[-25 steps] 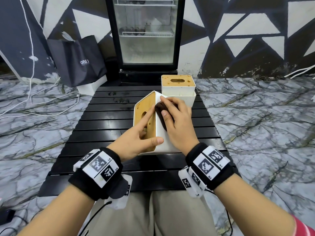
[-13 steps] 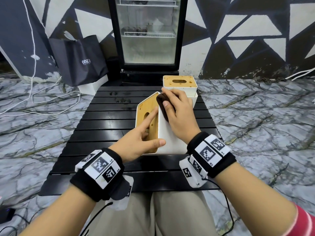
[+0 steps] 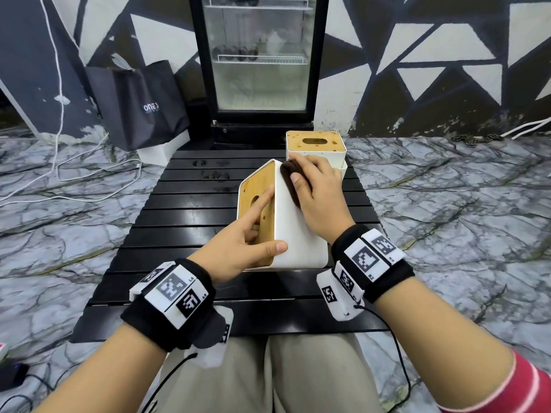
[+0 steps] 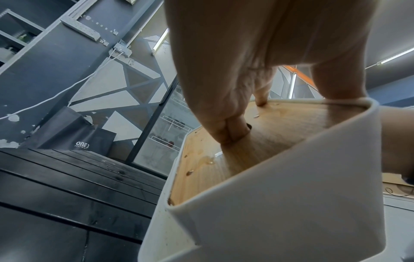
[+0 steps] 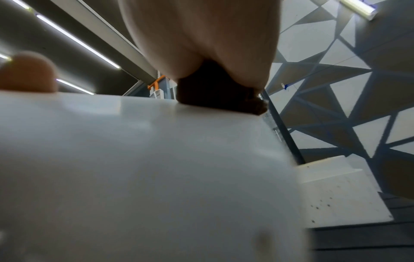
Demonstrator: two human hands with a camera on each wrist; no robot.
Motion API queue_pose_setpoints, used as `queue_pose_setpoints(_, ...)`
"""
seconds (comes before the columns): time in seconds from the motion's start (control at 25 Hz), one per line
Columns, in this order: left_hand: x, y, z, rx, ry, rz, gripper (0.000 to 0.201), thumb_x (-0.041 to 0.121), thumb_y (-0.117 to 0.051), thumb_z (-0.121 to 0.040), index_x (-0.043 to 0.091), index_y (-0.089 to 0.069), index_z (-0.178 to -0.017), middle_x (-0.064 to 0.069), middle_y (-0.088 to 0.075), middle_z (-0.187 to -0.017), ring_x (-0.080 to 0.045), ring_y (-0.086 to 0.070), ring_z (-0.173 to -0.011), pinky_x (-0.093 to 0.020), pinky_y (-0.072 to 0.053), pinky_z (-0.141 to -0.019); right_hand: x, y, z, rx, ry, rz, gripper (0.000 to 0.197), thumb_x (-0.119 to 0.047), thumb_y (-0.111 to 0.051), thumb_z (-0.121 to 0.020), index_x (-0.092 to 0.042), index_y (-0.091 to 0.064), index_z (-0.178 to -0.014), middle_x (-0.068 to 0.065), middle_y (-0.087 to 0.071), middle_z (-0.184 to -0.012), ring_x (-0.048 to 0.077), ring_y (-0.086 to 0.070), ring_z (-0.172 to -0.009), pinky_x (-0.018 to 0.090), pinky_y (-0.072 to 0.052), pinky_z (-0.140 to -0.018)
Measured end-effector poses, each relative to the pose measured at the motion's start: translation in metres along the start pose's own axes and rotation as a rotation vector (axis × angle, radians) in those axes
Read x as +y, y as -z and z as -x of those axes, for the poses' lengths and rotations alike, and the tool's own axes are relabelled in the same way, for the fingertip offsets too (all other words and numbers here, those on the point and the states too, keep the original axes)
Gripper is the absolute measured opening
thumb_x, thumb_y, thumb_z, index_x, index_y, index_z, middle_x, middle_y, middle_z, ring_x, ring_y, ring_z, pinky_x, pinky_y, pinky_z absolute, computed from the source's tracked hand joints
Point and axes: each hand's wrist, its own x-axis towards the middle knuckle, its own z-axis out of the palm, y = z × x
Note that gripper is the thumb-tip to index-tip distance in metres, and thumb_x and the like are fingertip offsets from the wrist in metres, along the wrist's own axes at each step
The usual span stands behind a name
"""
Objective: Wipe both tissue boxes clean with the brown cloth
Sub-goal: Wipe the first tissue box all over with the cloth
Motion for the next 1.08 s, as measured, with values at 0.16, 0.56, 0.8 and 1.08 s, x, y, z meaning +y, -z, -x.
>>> queue_pose_setpoints(0.16,0.001,0.002,-0.003,0.001,-0.003,-0.007,0.092,0.027,-0.068,-0.073,0.050,-0.014,-0.143,0.001,-0.051,-0.133,-0.013,-0.062,-0.109,-0.019,-0.052,-0.084,0.011,0.004,0.012,0.040,-0.084,0.000,0.037,-0.019,-0.040,-0.096,-0.020,-0.044,-0.133,0.004,-0.046,-0.126,0.020,-0.032,-0.104,0.017,-0.017,-0.089)
queue_pose_setpoints(0.56,0.001,0.006,-0.003,0.028,-0.016,-0.004,0.089,0.027,-0.065,-0.075,0.045,-0.013,-0.145,0.012,-0.055,-0.127,-0.005,-0.063,-0.106,-0.016,-0.048,-0.088,0.008,-0.012,0.073,0.095,-0.040,0.029,0.044,-0.033,-0.032,-0.091,-0.023,-0.046,-0.131,0.000,-0.044,-0.131,0.011,-0.026,-0.105,0.022,-0.022,-0.095)
queue_pose_setpoints(0.8,0.002,0.007,-0.005,0.040,-0.015,0.003,0.087,0.023,-0.068,-0.079,0.045,-0.015,-0.144,0.012,-0.057,-0.124,-0.006,-0.064,-0.105,-0.016,-0.047,-0.091,0.011,-0.010,0.070,0.063,0.036,0.008,0.045,-0.035,-0.031,-0.090,-0.024,-0.047,-0.131,-0.001,-0.045,-0.130,0.010,-0.028,-0.105,0.018,-0.021,-0.094)
queue_pose_setpoints(1.08,0.000,0.003,-0.004,0.007,-0.027,-0.021,0.089,0.026,-0.072,-0.078,0.053,-0.014,-0.140,0.026,-0.052,-0.124,-0.001,-0.060,-0.110,-0.012,-0.046,-0.087,-0.005,-0.020,0.078,0.115,0.104,-0.007,0.041,-0.028,-0.035,-0.091,-0.024,-0.046,-0.130,-0.002,-0.044,-0.129,0.012,-0.030,-0.106,0.017,-0.022,-0.097)
